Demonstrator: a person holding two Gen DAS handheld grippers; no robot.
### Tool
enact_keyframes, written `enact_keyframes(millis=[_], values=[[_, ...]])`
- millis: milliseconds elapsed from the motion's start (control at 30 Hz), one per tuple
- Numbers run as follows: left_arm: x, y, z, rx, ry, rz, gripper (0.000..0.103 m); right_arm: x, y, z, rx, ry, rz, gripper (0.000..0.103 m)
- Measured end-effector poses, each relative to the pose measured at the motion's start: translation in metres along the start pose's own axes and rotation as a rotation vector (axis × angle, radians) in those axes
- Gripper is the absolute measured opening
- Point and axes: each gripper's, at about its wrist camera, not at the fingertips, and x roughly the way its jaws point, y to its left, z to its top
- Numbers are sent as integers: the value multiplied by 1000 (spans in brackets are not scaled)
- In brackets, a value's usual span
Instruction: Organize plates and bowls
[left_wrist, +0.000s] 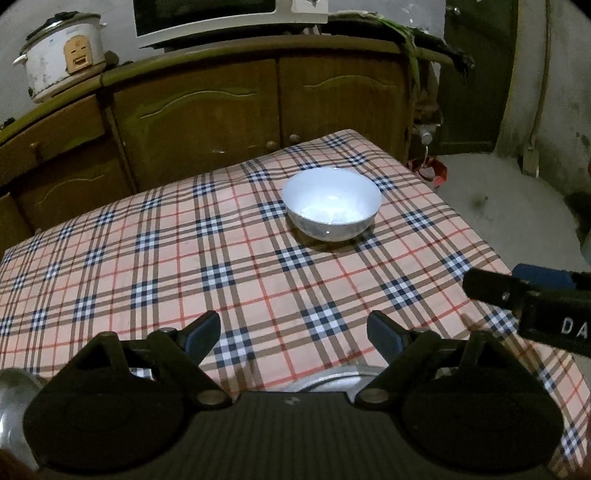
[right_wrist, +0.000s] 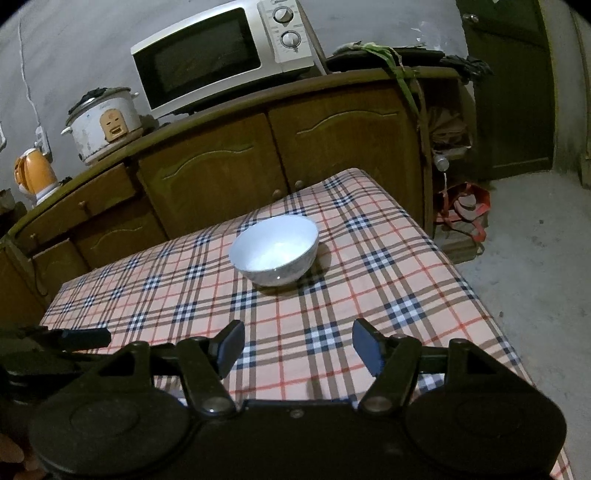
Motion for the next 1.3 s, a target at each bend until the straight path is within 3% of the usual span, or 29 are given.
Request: enact_keyframes(millis=[400,700,1067,1267,1300], values=[[39,4,39,-9,-22,13,89,41,-23,30,51,-11,-9,79],[93,11,71,-10,-20,22,89,97,-31,60,66,-1,-6,79],[162,31,92,-111,39,-55,89,177,-26,77,75,63,-8,79],[191,38,97,-103,67,-71,73,210,-27,74,95,97,-10,78],[195,38,97,-106,73,-78,68,215,-26,74,87,104,-13,74]])
